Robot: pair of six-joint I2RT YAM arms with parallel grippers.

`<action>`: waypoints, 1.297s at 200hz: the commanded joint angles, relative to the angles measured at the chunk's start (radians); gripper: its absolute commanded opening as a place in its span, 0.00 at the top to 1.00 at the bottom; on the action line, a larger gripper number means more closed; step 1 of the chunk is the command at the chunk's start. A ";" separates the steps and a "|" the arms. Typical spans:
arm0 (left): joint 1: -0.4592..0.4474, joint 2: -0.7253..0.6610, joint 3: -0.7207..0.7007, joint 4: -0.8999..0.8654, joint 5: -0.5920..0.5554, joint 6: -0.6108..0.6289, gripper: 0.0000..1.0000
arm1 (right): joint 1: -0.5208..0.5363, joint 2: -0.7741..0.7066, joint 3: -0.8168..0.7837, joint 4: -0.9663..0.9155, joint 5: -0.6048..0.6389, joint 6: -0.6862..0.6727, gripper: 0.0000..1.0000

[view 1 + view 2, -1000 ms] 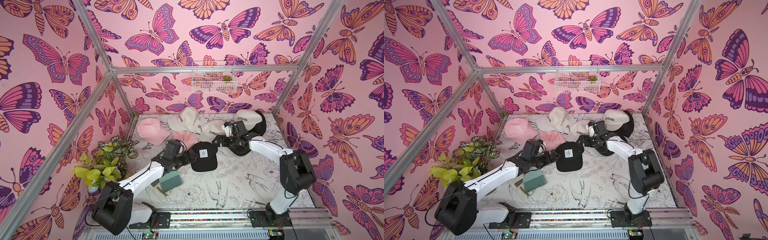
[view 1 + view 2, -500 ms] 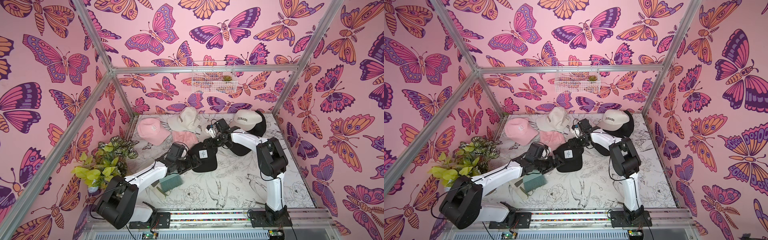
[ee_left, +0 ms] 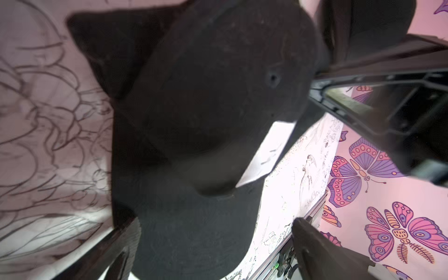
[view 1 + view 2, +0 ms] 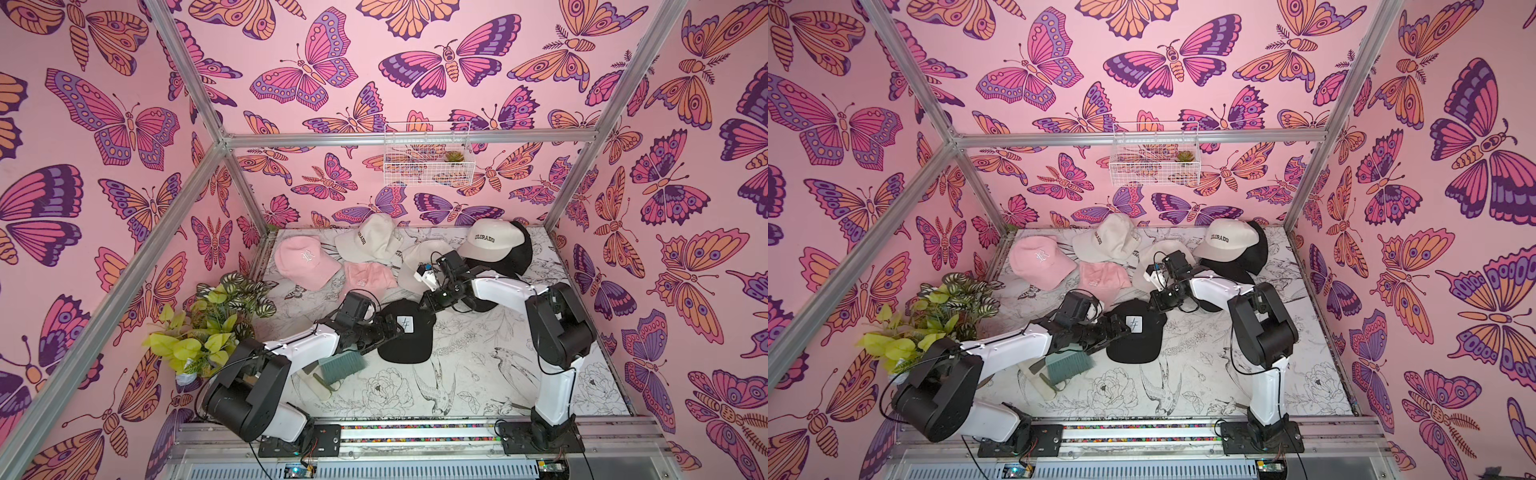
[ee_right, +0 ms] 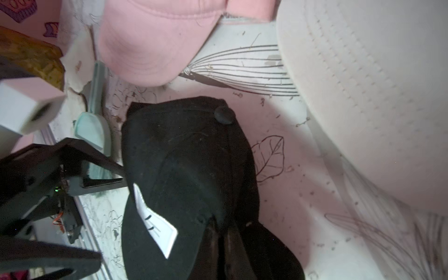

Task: Stack the baseball caps by color
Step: Pick up the baseball cap from the center of the board, then place the baseball cap at the center of the board.

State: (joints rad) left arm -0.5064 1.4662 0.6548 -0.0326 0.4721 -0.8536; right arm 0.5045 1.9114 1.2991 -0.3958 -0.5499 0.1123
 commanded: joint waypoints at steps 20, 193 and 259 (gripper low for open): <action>0.007 -0.028 -0.041 0.113 0.065 0.012 0.00 | -0.041 -0.171 -0.049 0.176 -0.005 0.130 1.00; 0.106 0.345 -0.059 1.281 0.226 -0.563 0.59 | -0.106 -0.426 -0.486 0.934 -0.044 0.733 1.00; 0.186 0.294 -0.049 1.225 0.366 -0.522 1.00 | -0.250 -0.501 -0.538 0.786 -0.110 0.790 0.01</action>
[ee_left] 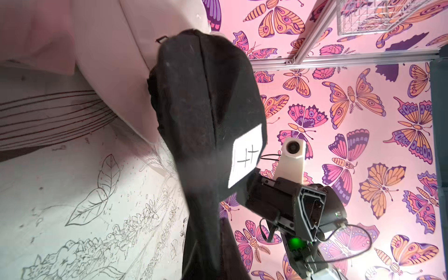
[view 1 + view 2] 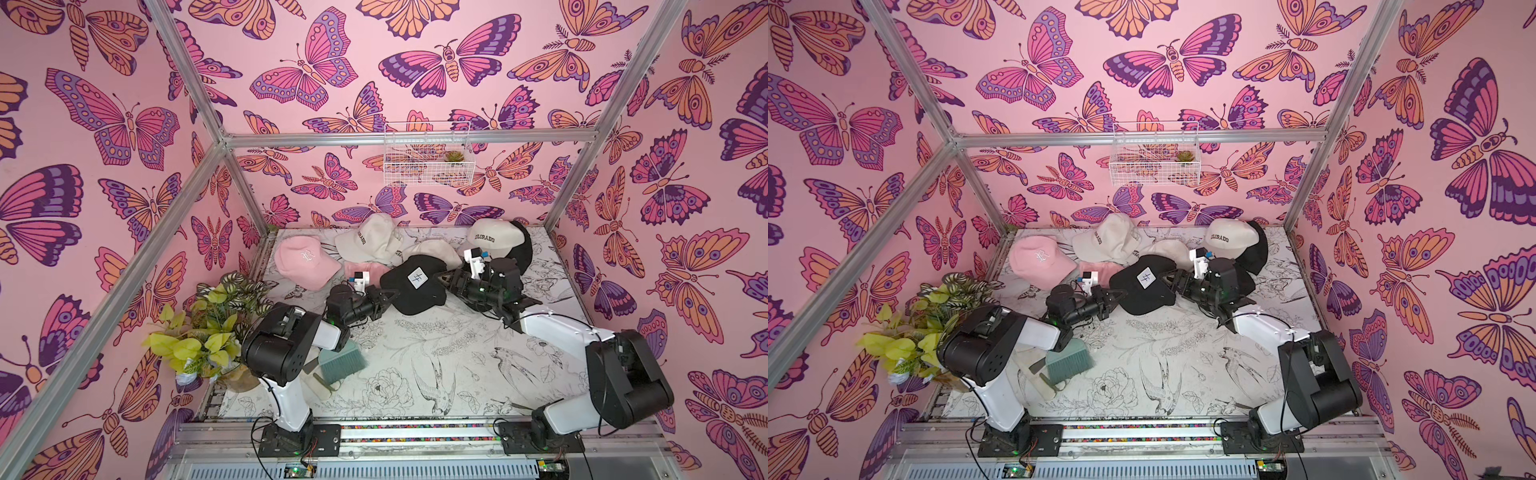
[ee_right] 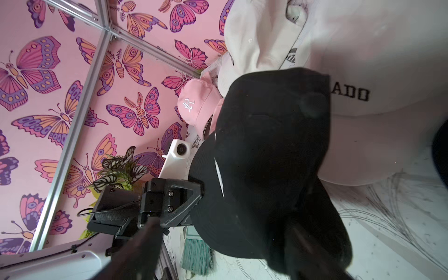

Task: Stack the baseball caps by color
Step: Place the baseball cap at the center of the board.

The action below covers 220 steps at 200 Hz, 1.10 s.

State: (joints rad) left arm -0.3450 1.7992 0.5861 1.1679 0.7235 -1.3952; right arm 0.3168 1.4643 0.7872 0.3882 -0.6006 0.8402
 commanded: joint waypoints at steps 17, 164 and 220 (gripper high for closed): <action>0.038 -0.055 0.051 0.026 0.181 0.008 1.00 | -0.099 -0.056 -0.059 0.059 -0.116 0.123 0.01; 0.027 -0.001 0.218 -0.025 0.363 -0.045 1.00 | -0.044 0.100 -0.007 0.636 -0.226 0.475 0.01; 0.071 -0.010 0.202 -0.341 0.346 0.180 1.00 | -0.028 -0.008 0.033 0.651 -0.353 0.448 0.01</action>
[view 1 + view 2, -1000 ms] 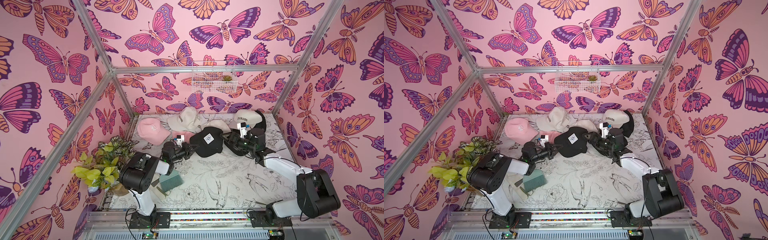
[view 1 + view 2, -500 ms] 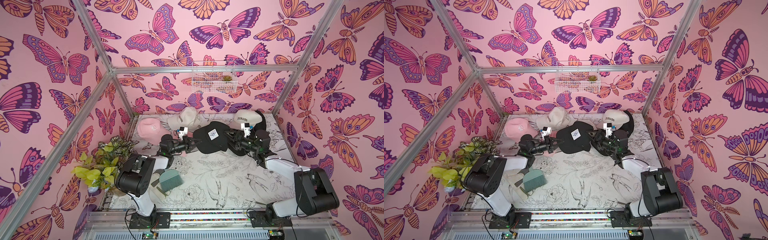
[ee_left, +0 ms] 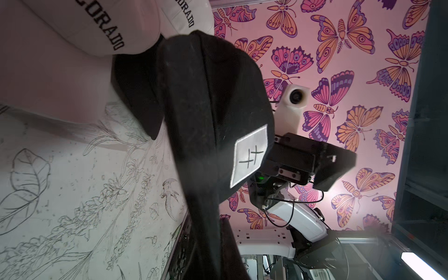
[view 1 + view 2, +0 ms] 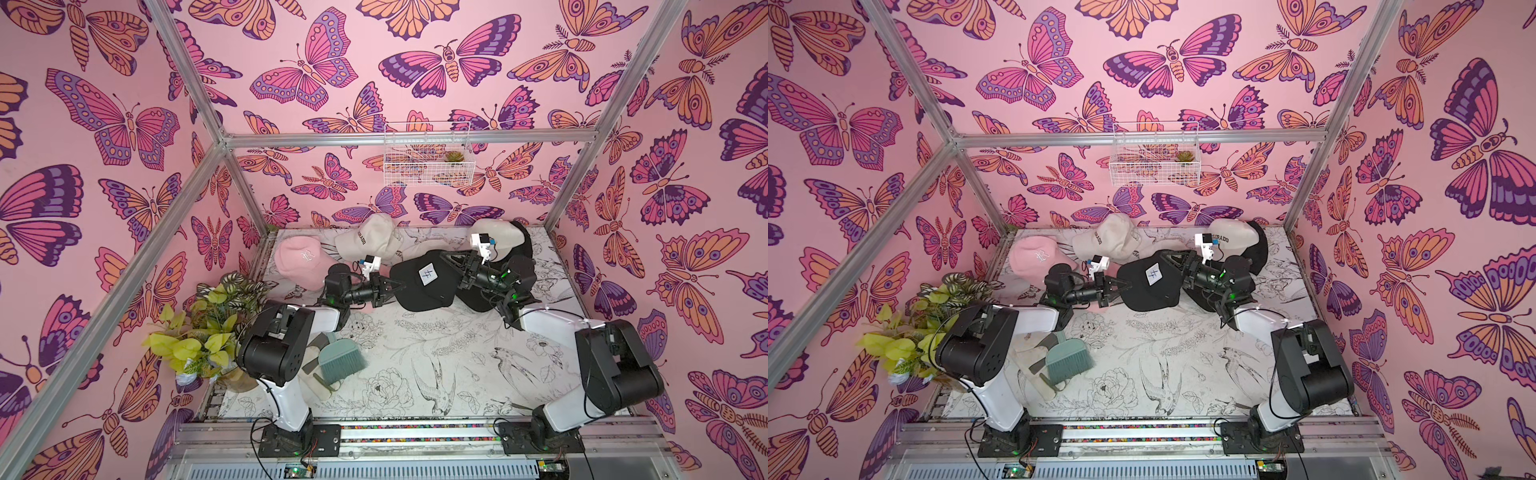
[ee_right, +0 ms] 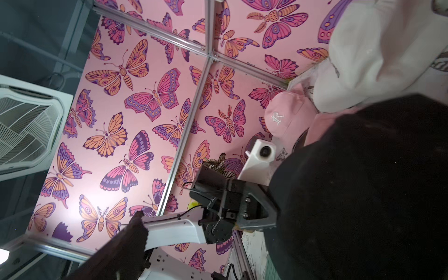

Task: Stack the baseball caps by color
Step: Place the baseball cap at the center of the board.

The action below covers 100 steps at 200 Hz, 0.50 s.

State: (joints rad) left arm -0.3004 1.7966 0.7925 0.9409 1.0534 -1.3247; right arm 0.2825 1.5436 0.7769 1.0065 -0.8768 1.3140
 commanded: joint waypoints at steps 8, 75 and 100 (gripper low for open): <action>0.033 -0.014 -0.007 -0.113 0.021 0.110 1.00 | 0.007 -0.115 0.050 -0.046 -0.080 -0.079 0.00; 0.040 -0.038 0.012 -0.057 0.062 0.073 1.00 | 0.026 -0.175 0.071 -0.505 0.002 -0.394 0.01; 0.044 -0.038 0.008 -0.023 0.060 0.050 1.00 | 0.026 -0.146 0.067 -0.512 -0.003 -0.397 0.12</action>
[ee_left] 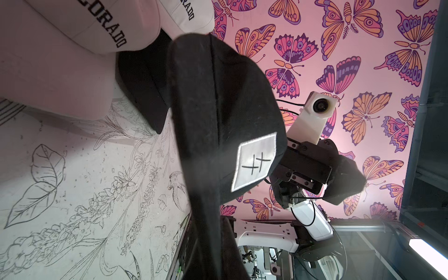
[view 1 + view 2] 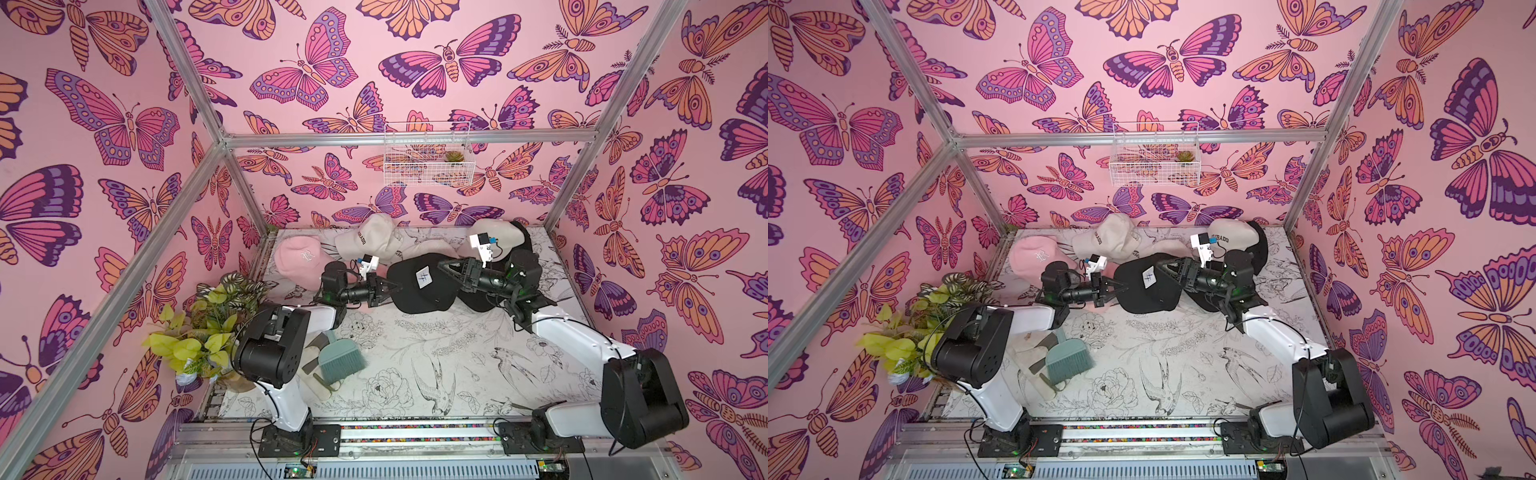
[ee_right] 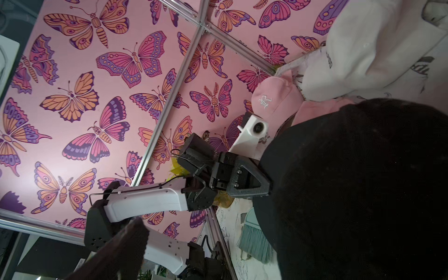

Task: Stack the baseball caps by color
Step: Place the baseball cap at the center of the board.

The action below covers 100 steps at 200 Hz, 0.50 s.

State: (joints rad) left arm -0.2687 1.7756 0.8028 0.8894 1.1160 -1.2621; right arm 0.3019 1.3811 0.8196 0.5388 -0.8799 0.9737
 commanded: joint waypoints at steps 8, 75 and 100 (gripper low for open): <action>0.014 -0.014 -0.003 0.015 -0.002 -0.008 1.00 | 0.006 0.027 0.014 0.020 -0.020 -0.017 0.20; 0.044 -0.043 -0.019 -0.212 -0.042 0.139 1.00 | 0.006 0.005 0.009 0.074 -0.063 -0.011 0.55; 0.066 -0.054 -0.025 -0.223 -0.032 0.144 1.00 | 0.005 -0.010 0.017 0.004 -0.064 -0.063 0.54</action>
State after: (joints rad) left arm -0.2382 1.7405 0.7998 0.7540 1.1202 -1.1702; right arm 0.3031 1.4136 0.8181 0.5552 -0.9100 0.9695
